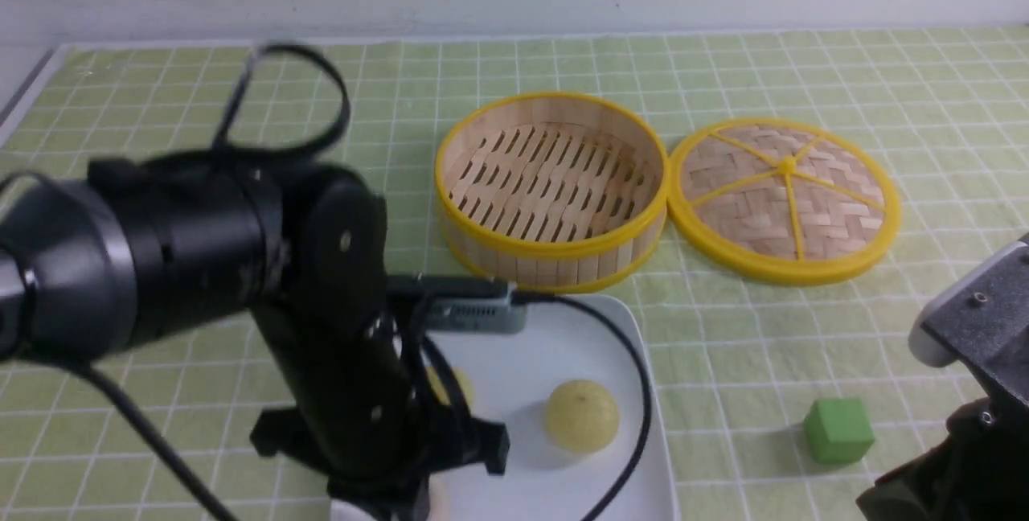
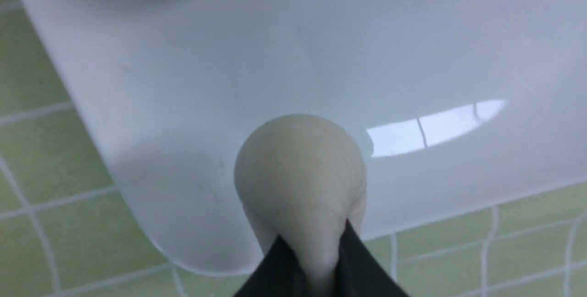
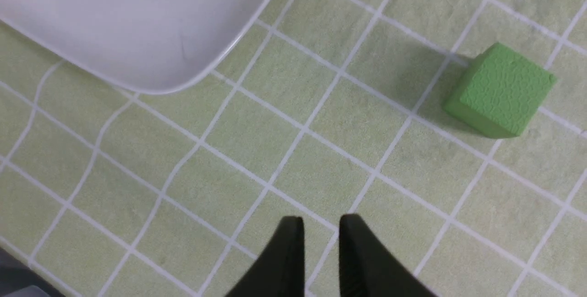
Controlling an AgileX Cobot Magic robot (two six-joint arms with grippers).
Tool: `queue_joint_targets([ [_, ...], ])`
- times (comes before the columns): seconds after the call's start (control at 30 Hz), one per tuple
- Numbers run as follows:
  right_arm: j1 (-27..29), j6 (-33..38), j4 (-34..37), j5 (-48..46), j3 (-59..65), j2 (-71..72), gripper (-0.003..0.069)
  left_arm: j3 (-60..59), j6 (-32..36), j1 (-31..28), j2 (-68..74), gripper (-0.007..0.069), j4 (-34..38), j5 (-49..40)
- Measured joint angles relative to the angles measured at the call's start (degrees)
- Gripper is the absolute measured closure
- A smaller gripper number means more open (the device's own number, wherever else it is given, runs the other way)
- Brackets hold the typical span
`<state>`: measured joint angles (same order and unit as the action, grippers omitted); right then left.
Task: Put the steamed buns into the plate on the green tablecloth.
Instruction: 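Carry the bun from the bamboo steamer to the plate with the left gripper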
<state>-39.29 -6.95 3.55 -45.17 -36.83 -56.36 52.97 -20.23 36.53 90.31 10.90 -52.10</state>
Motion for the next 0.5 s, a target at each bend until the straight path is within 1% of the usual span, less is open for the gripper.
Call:
queue_joint_targets([
  [0.03,0.0,0.0,0.0,-0.07,0.0,0.0,0.0522,-0.4,-0.19,0.0,0.0,0.0593,0.08,1.18],
  [0.07,0.0,0.0,0.0,-0.13,0.0,0.0,0.0521,-2.77,-1.1,0.0,-0.08,0.0592,0.26,4.73],
  [0.17,0.0,-0.05,0.0,-0.1,0.0,0.0,0.0521,-4.38,-1.57,0.0,-0.68,0.0587,0.91,9.49],
  [0.2,0.0,-0.05,0.0,-0.1,0.0,0.0,0.0521,-4.38,-1.57,0.0,-0.68,0.0587,0.91,9.68],
  [0.3,0.0,-0.05,0.0,-0.1,0.0,0.0,0.0521,-4.72,-0.81,0.0,-0.74,0.0552,1.17,11.77],
  [0.37,0.0,-0.05,0.0,-0.18,0.0,0.2,0.0521,-4.72,-0.07,0.0,-0.87,0.051,1.17,12.2],
  [0.43,0.0,-0.05,0.0,-0.64,0.0,0.98,0.0521,-4.56,0.29,0.0,-1.35,0.0447,1.11,12.21],
  [0.5,0.0,-0.05,0.0,-1.26,0.0,2.61,0.0521,-4.03,0.41,0.0,-2.47,0.0369,1.17,12.41],
])
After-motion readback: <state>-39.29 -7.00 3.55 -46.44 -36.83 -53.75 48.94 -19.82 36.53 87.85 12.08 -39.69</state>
